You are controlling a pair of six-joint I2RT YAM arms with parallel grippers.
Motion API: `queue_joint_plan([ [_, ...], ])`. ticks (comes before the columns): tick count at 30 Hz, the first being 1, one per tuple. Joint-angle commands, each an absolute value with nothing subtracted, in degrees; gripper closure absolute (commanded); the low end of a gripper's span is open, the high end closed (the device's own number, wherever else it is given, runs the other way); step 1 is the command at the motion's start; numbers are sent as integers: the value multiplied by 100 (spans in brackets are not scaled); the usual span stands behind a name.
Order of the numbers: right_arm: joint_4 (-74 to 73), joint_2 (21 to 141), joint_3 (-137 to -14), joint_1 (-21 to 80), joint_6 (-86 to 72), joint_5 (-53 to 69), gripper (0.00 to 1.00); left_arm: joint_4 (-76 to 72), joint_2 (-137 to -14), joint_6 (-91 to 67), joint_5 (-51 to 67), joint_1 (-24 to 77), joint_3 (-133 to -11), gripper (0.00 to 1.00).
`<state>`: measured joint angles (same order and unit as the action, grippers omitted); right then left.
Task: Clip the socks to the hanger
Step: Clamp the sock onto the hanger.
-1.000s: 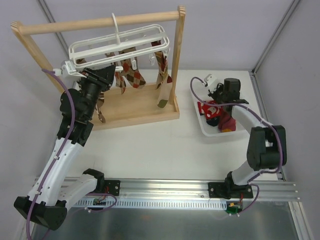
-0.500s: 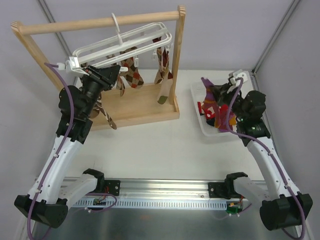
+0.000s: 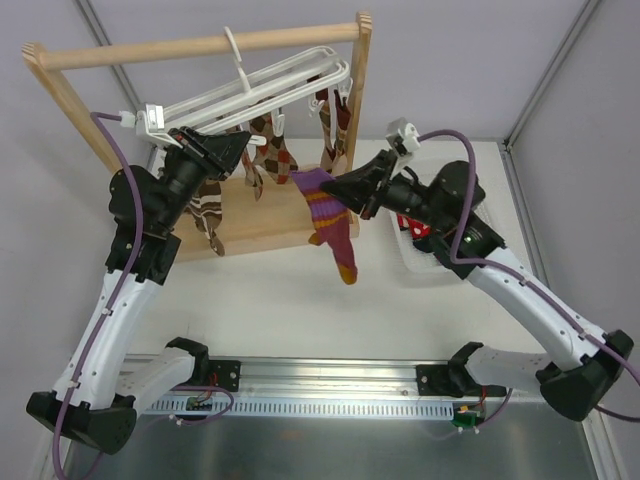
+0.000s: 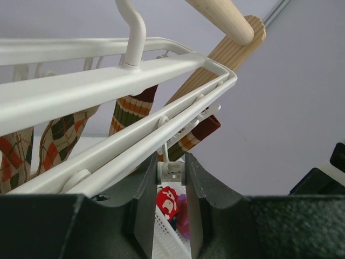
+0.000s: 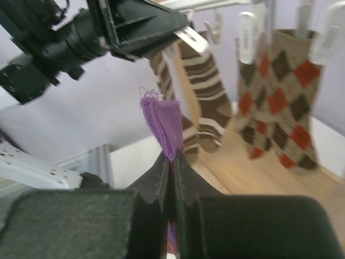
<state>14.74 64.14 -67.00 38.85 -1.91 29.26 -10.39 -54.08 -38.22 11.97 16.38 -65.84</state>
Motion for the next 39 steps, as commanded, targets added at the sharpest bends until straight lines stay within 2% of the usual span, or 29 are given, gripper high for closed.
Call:
queue_joint_plan([
  [1,1950,7003,-7154,4236,-816,2734,99,-651,-5361,-3586,2135,1652,-6776,82],
  [5,2486,7549,-7443,4254,-1344,2716,99,-510,-5326,-3481,2303,1652,-6873,82],
  [12,3356,8419,-8049,4263,-1916,3575,99,-238,-5142,-3183,2443,1652,-6943,82],
  [18,3437,8955,-8551,4263,-2135,4131,99,-53,-5010,-2726,2636,1635,-6970,82],
  [39,3304,9264,-8736,4131,-2259,4386,99,246,-4992,-2400,3067,1292,-7321,82],
])
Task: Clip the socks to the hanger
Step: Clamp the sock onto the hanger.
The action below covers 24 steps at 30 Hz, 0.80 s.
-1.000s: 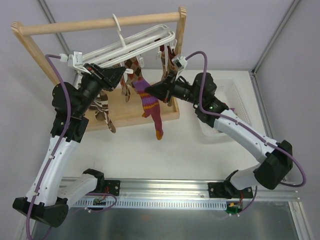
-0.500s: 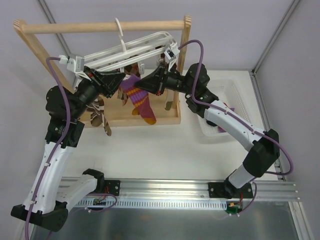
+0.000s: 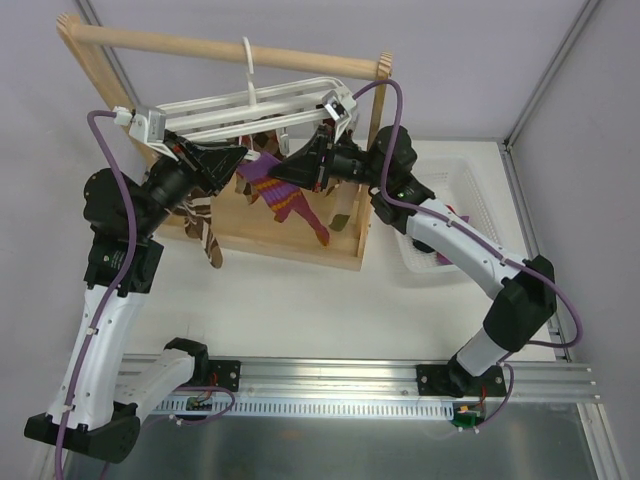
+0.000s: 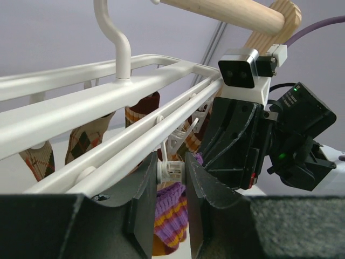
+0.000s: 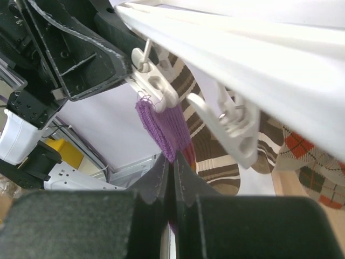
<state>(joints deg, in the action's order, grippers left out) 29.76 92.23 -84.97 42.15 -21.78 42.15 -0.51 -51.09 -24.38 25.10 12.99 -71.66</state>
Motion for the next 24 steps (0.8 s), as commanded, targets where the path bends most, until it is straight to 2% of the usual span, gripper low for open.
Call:
queue_joint_plan([
  [1,3305,9281,-8728,4122,-2267,4377,99,246,-4992,-2408,3059,1292,-7321,82],
  [17,2804,9123,-8692,4008,-2083,4087,99,255,-5133,-2417,3076,1257,-7392,83],
  [24,2048,8974,-8692,3999,-1679,3560,99,255,-5124,-2417,3111,1248,-7427,82],
])
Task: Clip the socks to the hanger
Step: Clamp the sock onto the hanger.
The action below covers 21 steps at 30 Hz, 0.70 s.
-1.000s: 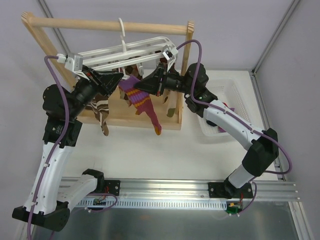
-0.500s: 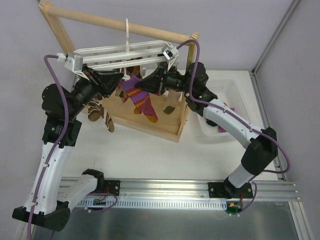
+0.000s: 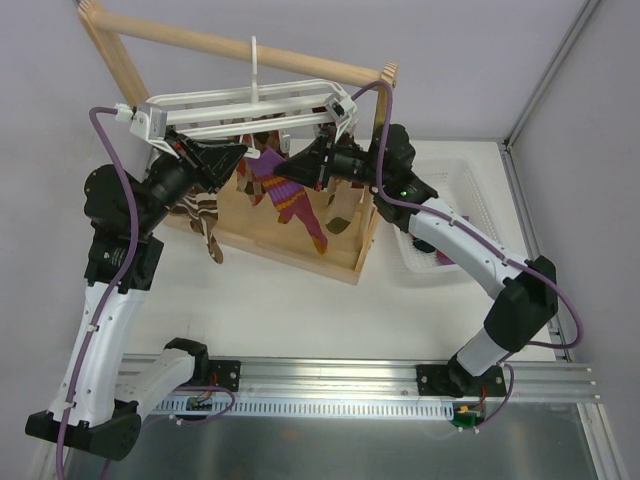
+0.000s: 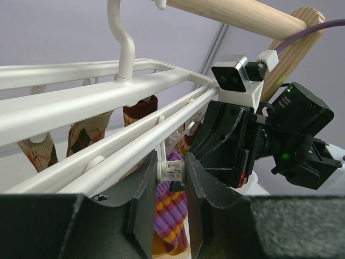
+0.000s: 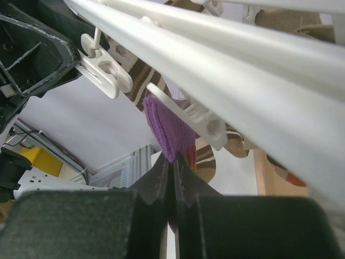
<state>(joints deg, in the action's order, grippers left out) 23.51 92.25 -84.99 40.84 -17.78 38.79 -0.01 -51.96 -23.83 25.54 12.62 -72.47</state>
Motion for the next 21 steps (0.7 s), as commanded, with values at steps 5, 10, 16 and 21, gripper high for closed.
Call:
queue_joint_plan([
  [5,2127,9000,-8833,4017,-1845,3717,99,246,-5212,-2408,3269,1248,-7427,82],
  [10,2426,9175,-9009,4008,-2092,4280,99,246,-5343,-2206,3507,1248,-7444,83],
  [16,2505,9185,-9044,4017,-2180,4465,99,237,-5414,-2066,3603,1248,-7436,83],
  [21,2496,9272,-9123,4008,-2259,4631,99,193,-5379,-1978,3692,1248,-7409,83],
])
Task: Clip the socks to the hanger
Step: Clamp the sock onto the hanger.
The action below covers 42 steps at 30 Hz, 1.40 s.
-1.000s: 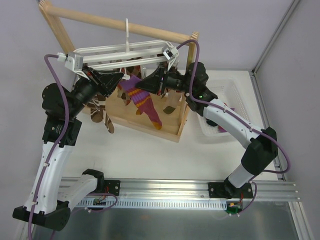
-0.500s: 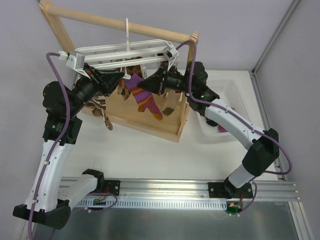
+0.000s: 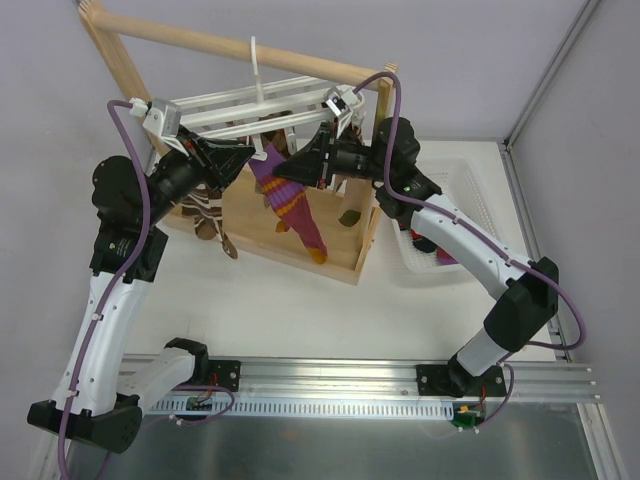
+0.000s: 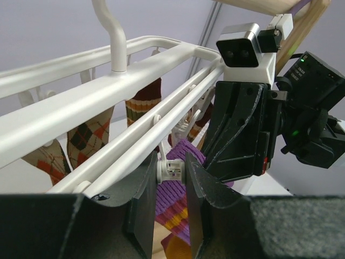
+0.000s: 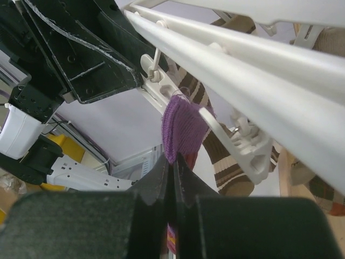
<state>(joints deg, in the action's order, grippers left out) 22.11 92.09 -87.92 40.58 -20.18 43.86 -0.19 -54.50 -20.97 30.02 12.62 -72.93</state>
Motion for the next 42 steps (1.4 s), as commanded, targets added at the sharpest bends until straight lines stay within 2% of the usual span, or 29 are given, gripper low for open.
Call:
queue_joint_plan([
  [1,2470,9281,-9123,4008,-2250,4632,99,193,-5344,-1951,3657,1248,-7400,83],
  [12,2663,9193,-8859,3770,-2373,5106,99,97,-5230,-1670,4147,1239,-7480,83],
  [32,2830,9413,-9140,3639,-2224,6064,99,-509,-5265,-1811,4860,1187,-7286,84],
  [42,2804,9694,-9483,3595,-2347,5819,99,-598,-5230,-1793,5071,1160,-7234,84],
])
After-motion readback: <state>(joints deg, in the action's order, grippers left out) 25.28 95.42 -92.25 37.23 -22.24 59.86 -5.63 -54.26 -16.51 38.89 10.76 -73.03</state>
